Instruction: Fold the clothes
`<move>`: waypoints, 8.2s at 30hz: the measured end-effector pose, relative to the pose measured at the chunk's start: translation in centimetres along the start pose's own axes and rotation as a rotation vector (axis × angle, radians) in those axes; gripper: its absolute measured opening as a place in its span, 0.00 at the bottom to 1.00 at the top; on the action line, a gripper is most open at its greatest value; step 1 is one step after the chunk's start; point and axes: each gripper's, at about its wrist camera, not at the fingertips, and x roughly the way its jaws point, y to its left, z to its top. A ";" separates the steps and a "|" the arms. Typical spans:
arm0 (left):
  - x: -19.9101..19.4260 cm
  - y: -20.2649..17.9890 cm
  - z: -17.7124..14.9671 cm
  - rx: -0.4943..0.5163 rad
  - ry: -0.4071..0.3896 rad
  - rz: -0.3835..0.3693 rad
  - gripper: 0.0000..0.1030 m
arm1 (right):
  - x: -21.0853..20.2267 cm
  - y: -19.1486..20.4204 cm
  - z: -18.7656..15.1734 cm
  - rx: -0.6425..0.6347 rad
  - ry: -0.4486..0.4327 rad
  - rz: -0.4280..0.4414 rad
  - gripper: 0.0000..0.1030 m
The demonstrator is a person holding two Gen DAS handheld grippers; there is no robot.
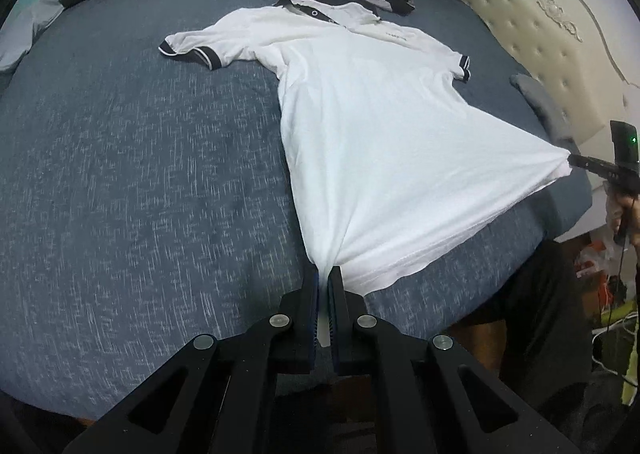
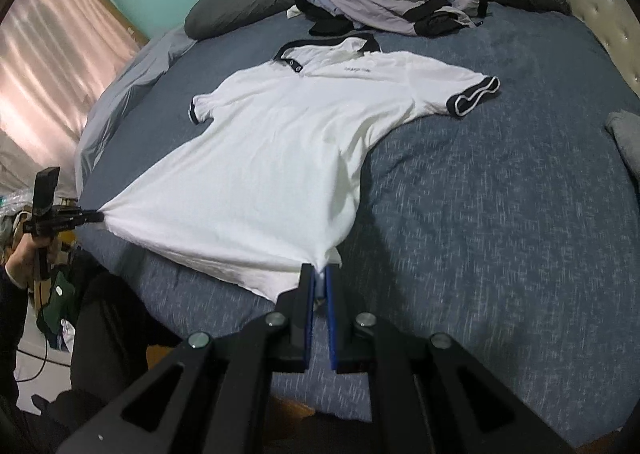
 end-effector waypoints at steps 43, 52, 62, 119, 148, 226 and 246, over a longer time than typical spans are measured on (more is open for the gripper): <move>6.8 4.0 -1.1 -0.200 0.121 -0.076 0.28 | 7.0 -6.1 -5.0 0.229 0.212 0.002 0.10; 8.2 4.6 -1.1 -0.221 0.132 -0.045 0.33 | 7.5 -6.1 -4.6 0.256 0.205 -0.005 0.10; 10.9 2.5 -1.1 -0.175 0.172 -0.042 0.32 | 7.1 -5.9 -4.1 0.252 0.193 -0.022 0.10; 5.8 5.3 -1.7 -0.203 0.044 0.054 0.02 | 12.9 -3.4 -2.2 0.283 0.227 -0.051 0.28; 7.4 4.9 -1.6 -0.189 0.071 0.036 0.03 | 11.7 -5.2 -3.0 0.326 0.120 -0.030 0.01; 6.7 0.9 -7.0 -0.160 0.145 -0.020 0.03 | 6.3 -5.6 -10.1 0.286 0.177 -0.019 0.03; 8.8 3.3 -6.9 -0.223 0.184 -0.032 0.09 | 6.5 -5.6 -10.4 0.258 0.186 -0.023 0.04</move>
